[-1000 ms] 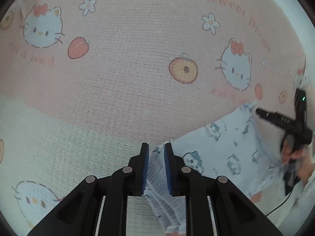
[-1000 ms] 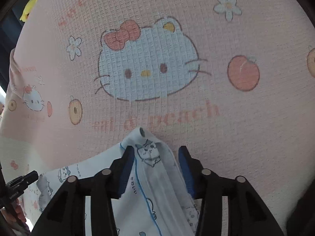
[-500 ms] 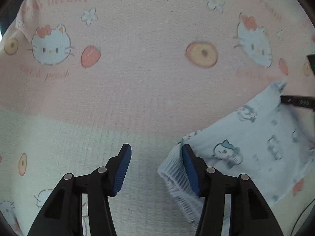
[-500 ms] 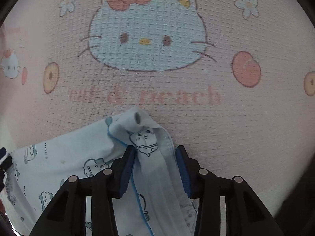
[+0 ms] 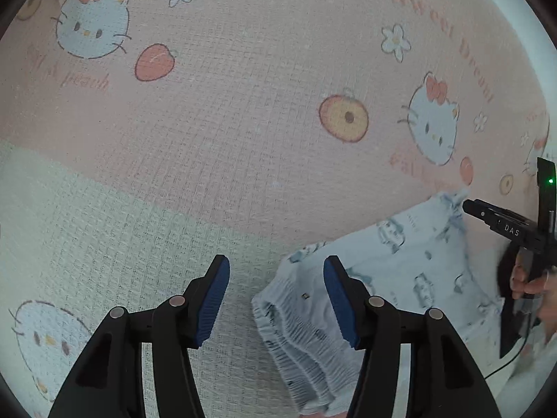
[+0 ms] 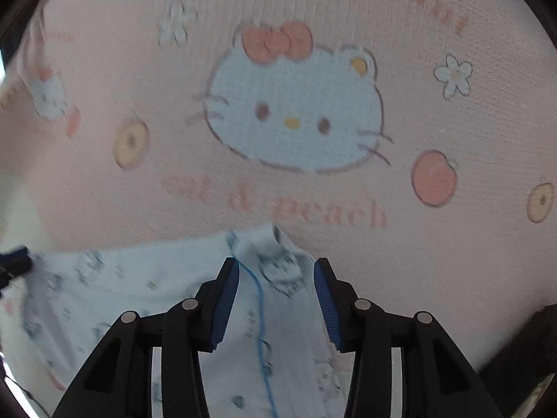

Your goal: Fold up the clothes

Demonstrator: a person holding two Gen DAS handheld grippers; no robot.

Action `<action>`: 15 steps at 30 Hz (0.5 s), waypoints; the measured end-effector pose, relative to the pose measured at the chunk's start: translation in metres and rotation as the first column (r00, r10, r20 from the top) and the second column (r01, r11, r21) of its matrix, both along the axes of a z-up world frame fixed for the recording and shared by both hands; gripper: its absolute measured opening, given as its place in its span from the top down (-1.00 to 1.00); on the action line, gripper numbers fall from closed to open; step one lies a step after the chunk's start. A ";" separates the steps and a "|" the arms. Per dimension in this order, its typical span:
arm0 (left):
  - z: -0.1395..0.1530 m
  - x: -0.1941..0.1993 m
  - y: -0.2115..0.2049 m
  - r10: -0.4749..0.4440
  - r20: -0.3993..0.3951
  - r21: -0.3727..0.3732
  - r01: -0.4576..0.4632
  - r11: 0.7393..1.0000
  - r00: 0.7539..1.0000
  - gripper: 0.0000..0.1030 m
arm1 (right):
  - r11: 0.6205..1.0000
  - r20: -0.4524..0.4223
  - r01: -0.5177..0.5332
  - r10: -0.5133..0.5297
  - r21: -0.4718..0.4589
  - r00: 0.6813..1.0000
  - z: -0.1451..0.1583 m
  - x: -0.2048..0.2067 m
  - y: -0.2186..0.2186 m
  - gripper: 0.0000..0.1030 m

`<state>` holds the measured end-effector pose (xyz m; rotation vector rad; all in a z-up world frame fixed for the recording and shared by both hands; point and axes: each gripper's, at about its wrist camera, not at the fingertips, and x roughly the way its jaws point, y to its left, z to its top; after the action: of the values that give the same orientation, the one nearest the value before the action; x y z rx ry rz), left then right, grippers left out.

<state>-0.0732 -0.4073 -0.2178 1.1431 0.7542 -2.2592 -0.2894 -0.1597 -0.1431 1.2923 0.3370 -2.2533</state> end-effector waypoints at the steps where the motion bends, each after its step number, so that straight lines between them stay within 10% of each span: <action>1: 0.002 -0.002 0.001 -0.009 0.000 -0.013 0.009 1.000 1.000 -0.04 | 0.999 0.003 0.005 -0.004 -0.048 1.000 0.004 -0.004 0.001 0.15; 8: -0.004 -0.016 0.023 -0.119 0.067 -0.079 0.124 0.989 0.991 -0.04 | 0.999 0.063 0.030 -0.028 -0.032 0.998 -0.025 -0.038 -0.021 0.17; 10: -0.009 -0.022 0.027 -0.125 0.093 -0.092 0.134 0.987 0.988 -0.04 | 1.000 0.072 0.018 -0.018 -0.005 0.997 -0.039 -0.049 -0.017 0.57; 15: -0.021 -0.021 0.023 -0.083 0.157 -0.137 0.105 0.985 0.984 -0.04 | 0.997 0.018 0.074 -0.074 -0.025 0.997 -0.042 -0.061 -0.011 0.79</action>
<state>-0.0939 -0.3841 -0.2390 1.2861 0.4772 -2.2321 -0.3507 -0.1710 -0.1848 1.3302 0.2566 -2.2984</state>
